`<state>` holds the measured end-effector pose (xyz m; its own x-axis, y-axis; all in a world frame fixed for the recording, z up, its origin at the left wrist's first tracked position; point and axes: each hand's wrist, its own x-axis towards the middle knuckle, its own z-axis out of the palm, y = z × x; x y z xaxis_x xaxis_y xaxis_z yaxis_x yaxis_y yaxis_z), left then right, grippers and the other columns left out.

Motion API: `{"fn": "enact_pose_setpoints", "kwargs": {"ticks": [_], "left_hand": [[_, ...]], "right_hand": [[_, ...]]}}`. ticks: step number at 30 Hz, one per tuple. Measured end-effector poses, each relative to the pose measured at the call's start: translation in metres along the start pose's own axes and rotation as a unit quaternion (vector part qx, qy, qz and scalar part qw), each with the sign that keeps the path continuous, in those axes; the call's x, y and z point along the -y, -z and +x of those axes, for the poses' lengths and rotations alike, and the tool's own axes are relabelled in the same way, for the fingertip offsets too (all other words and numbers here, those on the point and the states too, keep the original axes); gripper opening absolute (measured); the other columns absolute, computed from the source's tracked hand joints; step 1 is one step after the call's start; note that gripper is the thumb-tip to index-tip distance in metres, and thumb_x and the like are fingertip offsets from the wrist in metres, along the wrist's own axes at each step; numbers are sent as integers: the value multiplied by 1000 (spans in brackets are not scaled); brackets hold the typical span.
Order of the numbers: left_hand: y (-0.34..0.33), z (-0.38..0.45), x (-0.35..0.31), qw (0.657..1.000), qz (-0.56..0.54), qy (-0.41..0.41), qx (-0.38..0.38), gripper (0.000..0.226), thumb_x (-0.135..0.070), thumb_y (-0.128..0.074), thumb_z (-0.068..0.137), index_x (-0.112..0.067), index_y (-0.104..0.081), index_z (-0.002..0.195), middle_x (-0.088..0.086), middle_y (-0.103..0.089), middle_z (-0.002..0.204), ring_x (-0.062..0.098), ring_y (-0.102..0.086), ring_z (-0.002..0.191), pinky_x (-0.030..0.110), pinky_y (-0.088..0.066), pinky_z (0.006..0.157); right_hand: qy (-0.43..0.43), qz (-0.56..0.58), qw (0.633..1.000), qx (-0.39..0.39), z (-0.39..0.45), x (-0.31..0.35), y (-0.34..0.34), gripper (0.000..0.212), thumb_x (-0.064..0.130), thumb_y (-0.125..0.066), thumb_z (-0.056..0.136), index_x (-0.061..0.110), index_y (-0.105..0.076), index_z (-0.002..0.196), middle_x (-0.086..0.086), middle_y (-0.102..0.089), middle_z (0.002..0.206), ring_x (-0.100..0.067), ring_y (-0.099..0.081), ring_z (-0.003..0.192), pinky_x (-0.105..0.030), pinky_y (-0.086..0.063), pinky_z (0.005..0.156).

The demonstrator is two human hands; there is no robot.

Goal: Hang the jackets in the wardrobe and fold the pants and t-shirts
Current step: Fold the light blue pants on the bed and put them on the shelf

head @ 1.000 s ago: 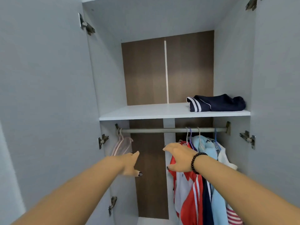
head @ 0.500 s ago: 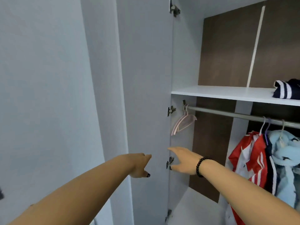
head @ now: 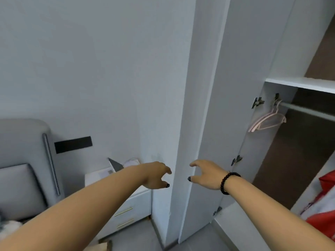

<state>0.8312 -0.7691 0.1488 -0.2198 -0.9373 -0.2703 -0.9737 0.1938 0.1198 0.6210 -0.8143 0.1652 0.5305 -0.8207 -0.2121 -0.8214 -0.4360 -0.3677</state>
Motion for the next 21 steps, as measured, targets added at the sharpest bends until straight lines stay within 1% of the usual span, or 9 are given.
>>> {"fn": "enact_pose_setpoints", "kwargs": {"ticks": [2, 4, 6, 8, 10, 12, 16, 21], "left_hand": [[-17, -15, 31, 1000, -21, 19, -10, 60, -42, -50, 97, -20, -31, 150, 4, -30, 156, 23, -26, 144, 39, -26, 117], [-35, -33, 60, 998, -49, 35, -31, 59, -36, -50, 98, -20, -29, 150, 3, -21, 160, 20, -16, 148, 38, -21, 119], [-54, -54, 90, 995, -74, 53, -42, 58, -33, -49, 98, -20, -28, 150, 1, -17, 161, 18, -12, 149, 37, -20, 119], [-72, -75, 120, 992, -96, 72, -40, 61, -31, -50, 98, -19, -24, 152, 0, -16, 161, 19, -13, 149, 35, -19, 119], [-89, -97, 151, 985, -127, 105, -45, 68, -30, -51, 97, -19, -15, 154, 1, -13, 162, 20, -12, 149, 34, -17, 120], [-104, -118, 184, 976, -164, 139, -47, 75, -30, -53, 97, -20, -6, 155, 2, -9, 163, 20, -10, 149, 35, -17, 121], [-130, -159, 249, 955, -220, 193, -51, 80, -29, -56, 95, -17, -3, 155, 4, -12, 162, 22, -15, 148, 34, -21, 119], [-169, -217, 323, 924, -283, 245, -72, 82, -25, -53, 96, -15, 3, 155, 5, -10, 162, 22, -19, 147, 31, -21, 118]], "right_hand": [[18, 7, 1000, 24, 13, 27, -17, 62, 43, -57, 91, 22, -33, 145, 3, -31, 153, -15, -32, 139, -27, -29, 111], [34, 12, 998, 56, 29, 58, -33, 61, 44, -56, 92, 23, -35, 144, 4, -32, 152, -15, -34, 137, -26, -31, 108], [50, 13, 994, 91, 48, 91, -53, 59, 45, -56, 92, 23, -36, 144, 4, -35, 150, -14, -36, 136, -25, -31, 107], [68, 11, 991, 115, 68, 125, -75, 59, 43, -56, 92, 22, -37, 143, 3, -37, 149, -15, -37, 135, -24, -32, 106], [81, 8, 987, 136, 87, 157, -98, 58, 41, -57, 92, 21, -38, 143, 3, -37, 149, -15, -37, 135, -24, -32, 106], [92, 6, 983, 157, 105, 187, -121, 57, 39, -57, 92, 21, -39, 142, 3, -39, 148, -14, -38, 134, -25, -33, 107], [104, 3, 974, 199, 137, 242, -165, 55, 41, -59, 90, 22, -42, 139, 3, -43, 145, -14, -41, 132, -25, -34, 106], [117, 0, 965, 235, 169, 317, -215, 52, 40, -58, 91, 21, -45, 137, 4, -45, 142, -13, -43, 129, -24, -35, 104]]}}
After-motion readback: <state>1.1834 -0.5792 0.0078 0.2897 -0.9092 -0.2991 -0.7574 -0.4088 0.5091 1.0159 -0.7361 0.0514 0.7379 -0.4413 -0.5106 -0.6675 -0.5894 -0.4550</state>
